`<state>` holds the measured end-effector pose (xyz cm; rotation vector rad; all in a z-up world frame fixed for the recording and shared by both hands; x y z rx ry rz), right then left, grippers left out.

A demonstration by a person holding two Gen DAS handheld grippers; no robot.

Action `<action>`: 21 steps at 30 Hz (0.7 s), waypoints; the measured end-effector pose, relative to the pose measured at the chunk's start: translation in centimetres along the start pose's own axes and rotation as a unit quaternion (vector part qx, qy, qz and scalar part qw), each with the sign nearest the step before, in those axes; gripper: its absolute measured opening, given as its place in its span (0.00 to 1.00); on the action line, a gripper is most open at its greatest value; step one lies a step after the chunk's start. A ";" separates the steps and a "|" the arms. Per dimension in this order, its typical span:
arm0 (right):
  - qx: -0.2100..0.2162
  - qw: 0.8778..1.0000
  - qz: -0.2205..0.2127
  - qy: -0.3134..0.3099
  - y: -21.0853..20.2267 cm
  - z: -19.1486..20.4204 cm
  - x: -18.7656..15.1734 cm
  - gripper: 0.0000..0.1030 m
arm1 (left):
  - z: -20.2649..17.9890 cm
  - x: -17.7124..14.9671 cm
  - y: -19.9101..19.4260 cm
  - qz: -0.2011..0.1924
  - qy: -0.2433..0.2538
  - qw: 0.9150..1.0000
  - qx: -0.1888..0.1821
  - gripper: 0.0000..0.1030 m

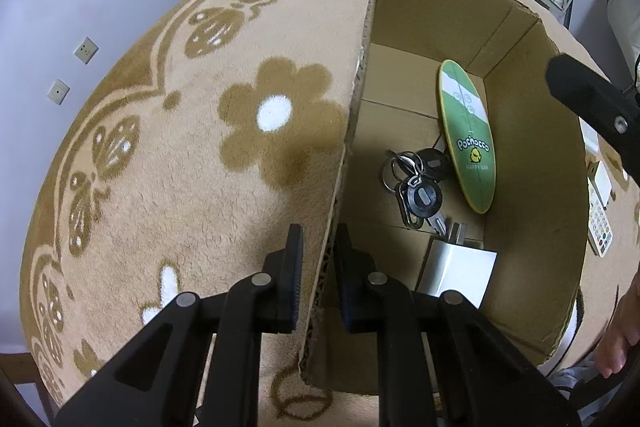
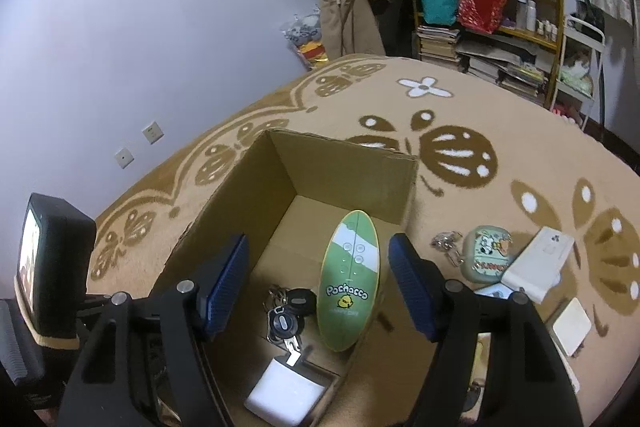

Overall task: Organize rigid objects
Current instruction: 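Open the right tool to drop the charger into the box, then return the right tool to the pile and grasp the gold AIMA key fob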

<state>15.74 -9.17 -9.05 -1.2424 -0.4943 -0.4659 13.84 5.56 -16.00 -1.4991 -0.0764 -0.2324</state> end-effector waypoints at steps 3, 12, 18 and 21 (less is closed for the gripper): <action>-0.011 1.000 0.014 0.008 -0.3 -0.5 -0.3 0.84 | 0.0 0.0 0.0 0.000 -0.001 1.000 -0.001 0.15; -0.036 0.999 0.011 0.036 -2.2 -2.8 -1.1 1.00 | 0.1 -0.1 -0.2 0.000 -0.001 1.000 -0.002 0.16; -0.063 0.996 0.013 0.059 -3.1 -5.0 -2.1 1.00 | 0.1 -0.2 -0.1 0.000 -0.001 1.000 -0.003 0.16; -0.082 0.993 0.009 0.086 -3.7 -6.5 -2.9 1.00 | 0.2 -0.1 -0.1 0.001 -0.005 1.000 -0.009 0.16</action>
Point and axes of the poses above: each gripper's, at about its wrist camera, not at the fingertips, and y roughly the way its jaws point, z to its left, x to its top, the point moved 3 cm from there along y, roughly the way its jaws point, and after that the axes turned 5 degrees about z, right-handed, at the moved point
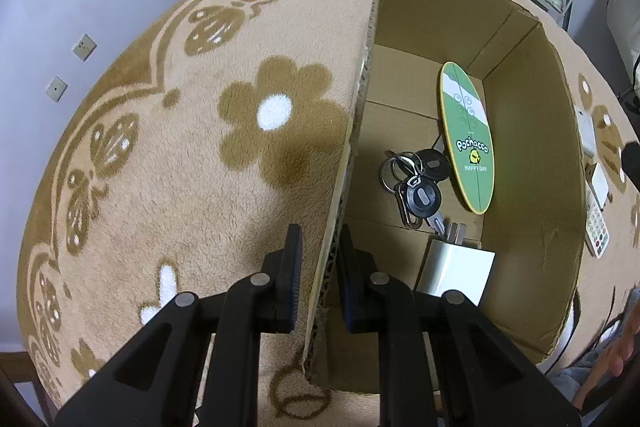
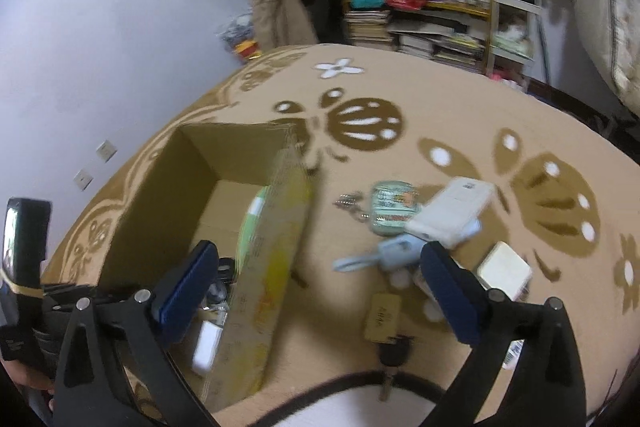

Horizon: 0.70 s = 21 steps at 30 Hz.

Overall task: Organize rigid objects
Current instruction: 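Return the right tool to the pile and grasp the gold AIMA key fob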

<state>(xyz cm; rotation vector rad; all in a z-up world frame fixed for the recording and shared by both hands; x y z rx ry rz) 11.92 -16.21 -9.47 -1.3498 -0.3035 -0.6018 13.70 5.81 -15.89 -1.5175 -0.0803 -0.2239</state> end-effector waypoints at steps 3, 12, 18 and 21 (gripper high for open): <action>-0.004 1.000 0.008 0.014 0.1 -0.9 -0.4 1.00 | -0.1 0.0 0.0 0.000 0.002 1.000 0.002 0.16; -0.045 0.996 0.070 0.029 2.9 -2.6 -3.1 1.00 | -0.1 -0.1 -0.1 0.000 0.001 1.000 0.002 0.16; -0.061 0.993 0.097 0.041 4.7 -4.2 -4.5 1.00 | -0.1 -0.1 0.0 0.000 0.003 1.000 0.005 0.16; -0.060 0.990 0.115 0.058 5.8 -5.0 -5.1 1.00 | -0.1 -0.1 -0.1 0.000 0.003 1.000 0.004 0.16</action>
Point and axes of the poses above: each gripper's, at about its wrist camera, not at the fingertips, and y roughly the way its jaws point, z to its left, x to its top, the point moved 3 cm from there along y, roughly the way its jaws point, and after that the axes turned 5 degrees about z, right-handed, at the moved point
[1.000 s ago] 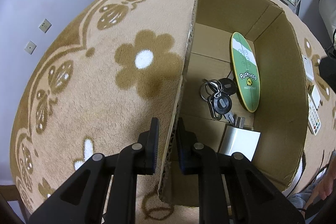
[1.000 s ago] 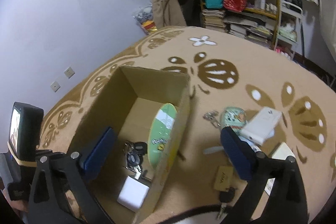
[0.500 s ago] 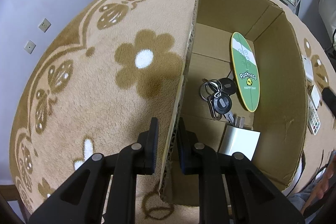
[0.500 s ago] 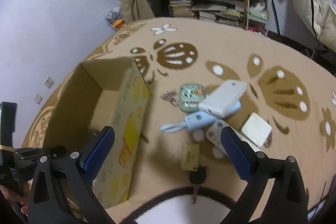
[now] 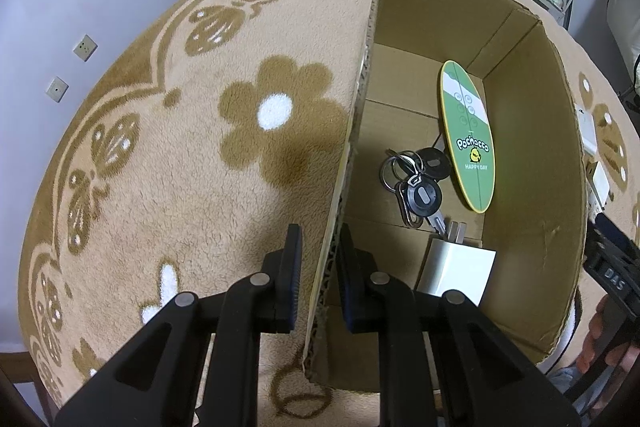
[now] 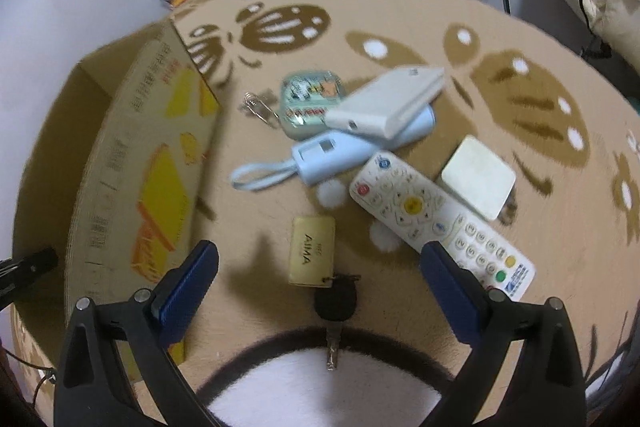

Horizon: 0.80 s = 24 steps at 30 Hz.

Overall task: Organize rigid objects
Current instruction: 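Return the right tool to the pile and grasp the gold AIMA key fob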

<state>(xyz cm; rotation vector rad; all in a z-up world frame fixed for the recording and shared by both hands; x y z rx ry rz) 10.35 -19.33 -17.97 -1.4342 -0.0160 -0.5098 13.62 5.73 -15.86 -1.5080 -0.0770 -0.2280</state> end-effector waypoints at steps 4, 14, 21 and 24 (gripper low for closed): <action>-0.002 1.000 0.026 0.007 1.7 -0.5 -0.8 1.00 | 0.0 0.0 0.0 0.000 0.001 1.000 0.001 0.16; -0.007 0.999 0.045 0.016 3.4 -0.8 -1.8 1.00 | 0.1 0.0 0.0 0.000 0.001 1.000 0.001 0.16; -0.016 0.999 0.037 0.021 3.7 -1.0 -2.0 1.00 | 0.0 0.0 0.0 0.000 0.001 1.000 0.002 0.16; -0.043 0.998 0.035 0.006 4.1 -0.4 -1.8 0.96 | 0.0 0.0 0.0 0.000 0.001 1.000 0.001 0.16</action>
Point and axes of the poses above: each gripper's, at about its wrist camera, not at the fingertips, and y roughly the way its jaws point, z to its left, x to its top, the point moved 3 cm from there along y, roughly the way its jaws point, and after that the axes turned 5 degrees about z, right-handed, at the moved point
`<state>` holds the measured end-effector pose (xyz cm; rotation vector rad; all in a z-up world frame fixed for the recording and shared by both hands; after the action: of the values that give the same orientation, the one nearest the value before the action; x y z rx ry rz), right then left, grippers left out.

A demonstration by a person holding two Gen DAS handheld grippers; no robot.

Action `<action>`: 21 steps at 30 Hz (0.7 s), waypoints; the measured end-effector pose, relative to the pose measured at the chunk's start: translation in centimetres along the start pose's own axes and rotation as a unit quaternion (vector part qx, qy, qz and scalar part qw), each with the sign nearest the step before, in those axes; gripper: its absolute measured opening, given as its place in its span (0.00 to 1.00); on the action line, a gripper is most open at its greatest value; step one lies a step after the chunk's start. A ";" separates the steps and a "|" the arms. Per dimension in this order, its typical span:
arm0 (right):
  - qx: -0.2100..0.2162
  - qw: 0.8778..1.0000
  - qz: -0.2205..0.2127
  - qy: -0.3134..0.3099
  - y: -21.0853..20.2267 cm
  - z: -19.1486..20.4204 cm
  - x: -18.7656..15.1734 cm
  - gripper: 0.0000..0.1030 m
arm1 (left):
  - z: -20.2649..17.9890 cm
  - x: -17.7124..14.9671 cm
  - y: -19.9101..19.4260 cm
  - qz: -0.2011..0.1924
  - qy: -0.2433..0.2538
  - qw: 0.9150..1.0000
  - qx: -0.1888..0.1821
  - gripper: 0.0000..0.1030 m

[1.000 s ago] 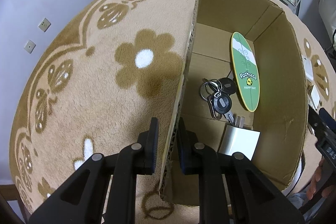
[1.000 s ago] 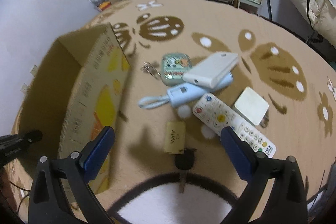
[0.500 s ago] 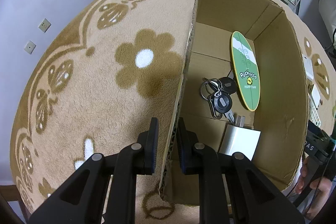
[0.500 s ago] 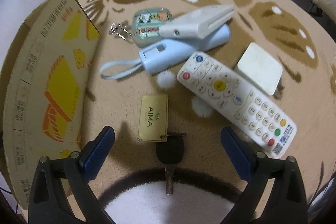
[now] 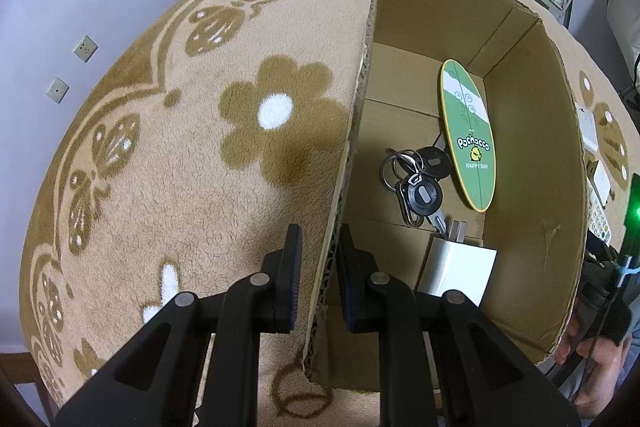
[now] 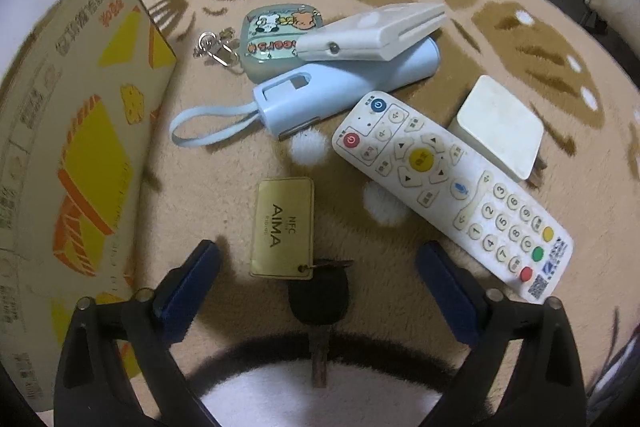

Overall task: Organize rigid objects
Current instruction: 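Return the right tool to the pile and grasp the gold AIMA key fob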

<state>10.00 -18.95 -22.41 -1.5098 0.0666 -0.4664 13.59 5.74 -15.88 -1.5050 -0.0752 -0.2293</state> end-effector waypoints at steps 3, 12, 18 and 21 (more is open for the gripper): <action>-0.016 1.000 -0.002 -0.005 0.1 0.3 0.0 0.96 | 0.0 0.0 0.0 0.000 0.000 1.000 0.001 0.16; -0.030 0.999 -0.013 0.006 -0.8 -0.2 0.0 0.72 | 0.0 -0.1 0.0 0.000 0.002 1.000 0.003 0.16; -0.033 0.999 -0.014 -0.005 -1.1 0.5 0.5 0.50 | -0.1 0.0 0.0 0.000 0.003 1.000 0.005 0.16; -0.036 0.999 -0.016 -0.019 -1.4 1.3 0.3 0.38 | -0.2 0.0 0.0 0.000 0.005 1.000 0.007 0.16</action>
<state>10.32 -17.84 -20.84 -1.5910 0.0297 -0.4644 13.56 5.57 -15.89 -1.4896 -0.0695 -0.2361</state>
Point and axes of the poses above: each gripper's, at about its wrist camera, not at the fingertips, and y roughly the way its jaws point, z to its left, x to its top, the point moved 3 cm from there along y, roughly the way its jaws point, and after that the axes turned 5 degrees about z, right-handed, at the moved point
